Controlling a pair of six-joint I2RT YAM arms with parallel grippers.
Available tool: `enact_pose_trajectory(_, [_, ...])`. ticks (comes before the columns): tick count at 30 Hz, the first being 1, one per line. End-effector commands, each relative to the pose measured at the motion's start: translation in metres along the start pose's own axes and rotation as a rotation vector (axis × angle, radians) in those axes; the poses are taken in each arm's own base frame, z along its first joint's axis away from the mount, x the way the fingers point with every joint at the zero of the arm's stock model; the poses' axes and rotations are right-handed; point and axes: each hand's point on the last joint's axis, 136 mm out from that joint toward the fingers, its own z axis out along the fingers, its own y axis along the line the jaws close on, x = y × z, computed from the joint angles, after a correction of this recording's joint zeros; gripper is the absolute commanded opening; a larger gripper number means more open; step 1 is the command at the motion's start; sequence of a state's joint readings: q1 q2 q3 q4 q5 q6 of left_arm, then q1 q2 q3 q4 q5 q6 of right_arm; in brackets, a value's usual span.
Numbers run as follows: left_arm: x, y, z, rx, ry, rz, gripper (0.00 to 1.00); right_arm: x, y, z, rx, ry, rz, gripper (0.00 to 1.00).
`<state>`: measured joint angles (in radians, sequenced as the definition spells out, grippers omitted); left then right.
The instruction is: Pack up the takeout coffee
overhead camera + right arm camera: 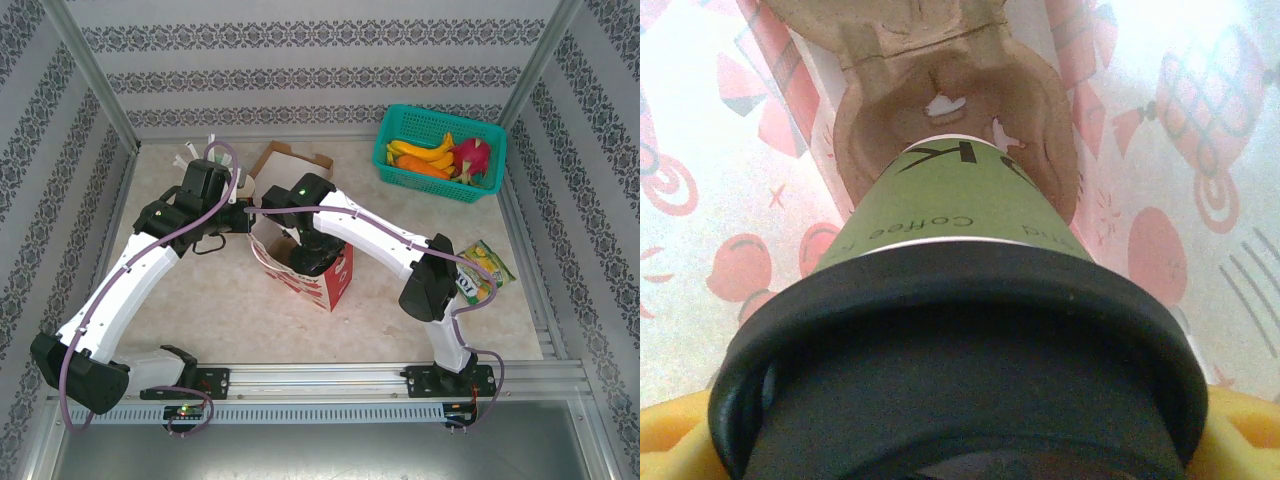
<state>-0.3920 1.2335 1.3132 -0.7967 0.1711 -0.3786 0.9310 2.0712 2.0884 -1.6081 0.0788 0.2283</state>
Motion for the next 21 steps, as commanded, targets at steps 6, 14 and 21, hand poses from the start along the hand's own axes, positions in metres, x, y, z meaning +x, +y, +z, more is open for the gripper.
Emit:
enact_pose_trajectory(6, [-0.008,-0.005,-0.007,0.011,-0.032,0.018,0.0,0.0,-0.001,0.016,0.0,0.041,0.006,0.52])
enact_pose_trajectory(14, [-0.007,-0.004,-0.007,0.01,-0.034,0.018,0.0,0.0,-0.001,0.026,-0.002,0.047,0.011,0.52])
enact_pose_trajectory(21, [-0.007,-0.004,-0.008,0.011,-0.037,0.017,0.0,0.0,-0.001,0.029,0.0,0.047,0.014,0.52])
